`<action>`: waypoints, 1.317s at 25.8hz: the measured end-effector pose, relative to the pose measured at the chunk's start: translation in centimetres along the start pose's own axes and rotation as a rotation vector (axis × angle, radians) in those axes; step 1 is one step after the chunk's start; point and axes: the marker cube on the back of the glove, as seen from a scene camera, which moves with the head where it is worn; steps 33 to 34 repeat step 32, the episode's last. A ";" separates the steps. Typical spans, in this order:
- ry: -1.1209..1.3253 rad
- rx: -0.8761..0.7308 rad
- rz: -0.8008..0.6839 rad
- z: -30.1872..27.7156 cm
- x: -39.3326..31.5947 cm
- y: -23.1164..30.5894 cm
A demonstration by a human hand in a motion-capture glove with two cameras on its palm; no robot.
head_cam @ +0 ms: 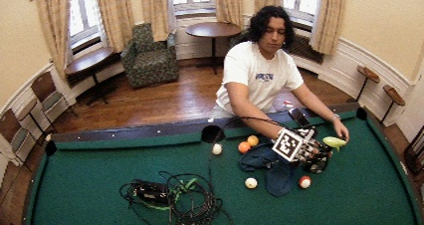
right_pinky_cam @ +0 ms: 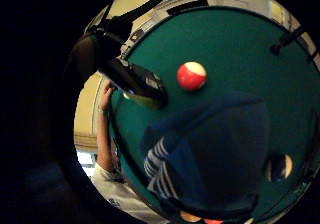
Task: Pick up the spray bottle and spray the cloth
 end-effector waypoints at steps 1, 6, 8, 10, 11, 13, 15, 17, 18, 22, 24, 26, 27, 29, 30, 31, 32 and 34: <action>0.040 -0.014 -0.019 -0.5 -0.2 0.8; 0.301 -0.091 -0.119 -2.8 -1.4 5.2; 0.371 -0.091 -0.151 -3.7 -1.9 6.7; 0.404 -0.077 -0.182 -4.6 -2.3 8.0; 0.413 -0.070 -0.196 -5.0 -2.5 8.6; 0.434 -0.056 -0.218 -5.7 -2.7 9.8; 0.463 -0.039 -0.235 -6.3 -2.9 10.6; 0.486 -0.026 -0.249 -6.8 -3.0 11.1; 0.490 -0.023 -0.254 -7.1 -3.2 11.2; 0.470 -0.014 -0.268 -8.1 -4.0 11.1; 0.480 -0.008 -0.277 -8.6 -4.3 11.1; 0.498 -0.012 -0.287 -8.9 -4.4 11.3; 0.498 -0.016 -0.290 -9.1 -4.4 11.5; 0.473 -0.020 -0.294 -9.5 -4.4 11.6; 0.454 -0.019 -0.296 -9.6 -4.3 11.7; 0.437 -0.018 -0.299 -9.7 -4.3 11.7; 0.428 -0.018 -0.300 -9.8 -4.3 11.7; 0.428 -0.018 -0.300 -9.8 -4.3 11.7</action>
